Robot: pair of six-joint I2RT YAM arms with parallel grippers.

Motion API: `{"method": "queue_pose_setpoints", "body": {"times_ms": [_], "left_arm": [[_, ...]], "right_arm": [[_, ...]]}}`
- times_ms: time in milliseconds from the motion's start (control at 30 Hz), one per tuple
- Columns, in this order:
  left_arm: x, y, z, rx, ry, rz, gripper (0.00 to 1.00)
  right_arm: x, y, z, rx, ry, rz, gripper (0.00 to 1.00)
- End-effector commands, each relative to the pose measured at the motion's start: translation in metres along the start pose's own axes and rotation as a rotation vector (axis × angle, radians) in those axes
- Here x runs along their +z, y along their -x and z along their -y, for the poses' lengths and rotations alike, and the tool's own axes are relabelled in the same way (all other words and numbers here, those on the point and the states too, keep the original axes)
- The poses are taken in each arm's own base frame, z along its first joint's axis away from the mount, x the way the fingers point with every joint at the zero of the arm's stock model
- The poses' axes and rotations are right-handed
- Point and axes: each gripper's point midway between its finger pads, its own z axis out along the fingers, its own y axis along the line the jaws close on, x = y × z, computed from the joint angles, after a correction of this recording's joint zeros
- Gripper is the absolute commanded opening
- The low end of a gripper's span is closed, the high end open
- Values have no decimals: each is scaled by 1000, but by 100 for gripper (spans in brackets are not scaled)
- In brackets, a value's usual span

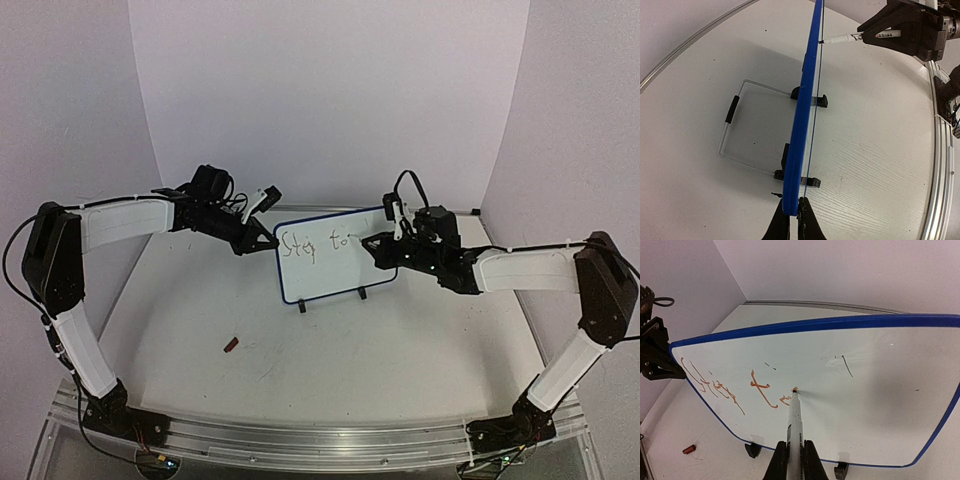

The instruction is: Write a sentence on the whiteboard

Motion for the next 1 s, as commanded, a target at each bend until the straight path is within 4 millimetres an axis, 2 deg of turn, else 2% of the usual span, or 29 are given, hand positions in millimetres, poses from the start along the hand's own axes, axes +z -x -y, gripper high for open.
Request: {"method": "queue_pose_setpoints", "body": {"times_ms": [0,167,500,633,967], "left_arm": [[11,-33,-2,-22,14,-121,0],[11,-33,-2,-23,14,-122,0],[11,-33,-2,-22,15,-121,0],[11,-33,-2,-22,14,-121,0],[10,-31,-2,-20,14,-117,0]], "right_arm": [[2,4,9,17,-40,30,0],[2,-8,13,29,-51,6,0],[3,-16,17,40,-62,-9,0],[1,-10,16,38,-66,6,0],[-9,21,8,21,-54,77,0]]}}
